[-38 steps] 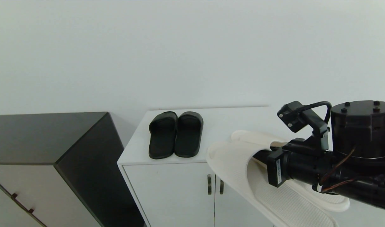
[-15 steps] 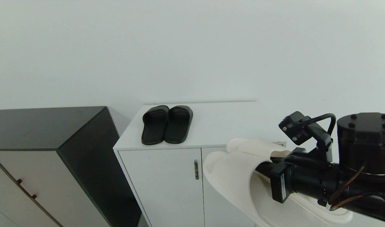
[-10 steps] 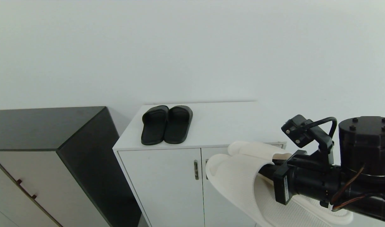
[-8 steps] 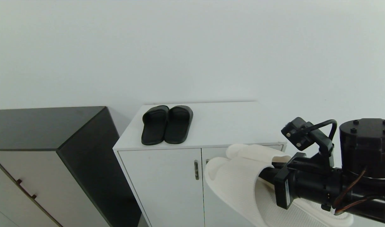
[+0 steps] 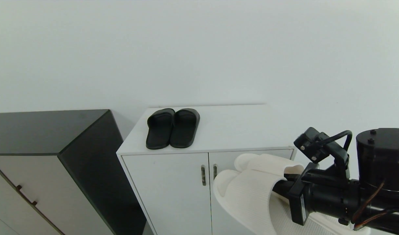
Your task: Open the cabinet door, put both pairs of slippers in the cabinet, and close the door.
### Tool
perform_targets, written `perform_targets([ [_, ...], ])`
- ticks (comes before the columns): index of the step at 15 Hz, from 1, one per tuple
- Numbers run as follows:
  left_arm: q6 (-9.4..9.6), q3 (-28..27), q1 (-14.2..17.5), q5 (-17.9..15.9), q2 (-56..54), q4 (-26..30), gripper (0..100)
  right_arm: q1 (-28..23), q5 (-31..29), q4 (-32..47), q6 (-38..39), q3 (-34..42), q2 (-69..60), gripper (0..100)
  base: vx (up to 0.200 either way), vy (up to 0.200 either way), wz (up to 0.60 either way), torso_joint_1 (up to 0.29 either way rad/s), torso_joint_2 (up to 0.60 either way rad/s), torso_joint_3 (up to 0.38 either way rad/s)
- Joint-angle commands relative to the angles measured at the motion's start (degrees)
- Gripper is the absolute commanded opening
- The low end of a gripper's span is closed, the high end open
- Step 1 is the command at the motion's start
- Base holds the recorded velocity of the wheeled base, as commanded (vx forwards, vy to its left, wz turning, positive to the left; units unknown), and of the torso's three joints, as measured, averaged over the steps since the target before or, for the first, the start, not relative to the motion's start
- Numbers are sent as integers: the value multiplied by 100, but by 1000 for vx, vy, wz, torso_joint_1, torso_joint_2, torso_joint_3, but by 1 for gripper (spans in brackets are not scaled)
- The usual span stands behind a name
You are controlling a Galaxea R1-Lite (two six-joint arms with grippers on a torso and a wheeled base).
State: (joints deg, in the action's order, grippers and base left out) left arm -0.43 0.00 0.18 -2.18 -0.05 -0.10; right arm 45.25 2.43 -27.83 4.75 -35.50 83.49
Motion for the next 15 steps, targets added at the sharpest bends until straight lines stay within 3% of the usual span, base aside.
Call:
perform_targets([
  [1, -1, 0, -1, 7, 5, 1, 0, 1, 12, -3, -1, 17, 0, 0, 0, 0, 0, -168, 378, 203],
  [15, 16, 0, -1, 16, 5, 1, 0, 1, 65, -3, -10, 52, -52, 0, 0, 0, 0, -207, 517, 307],
])
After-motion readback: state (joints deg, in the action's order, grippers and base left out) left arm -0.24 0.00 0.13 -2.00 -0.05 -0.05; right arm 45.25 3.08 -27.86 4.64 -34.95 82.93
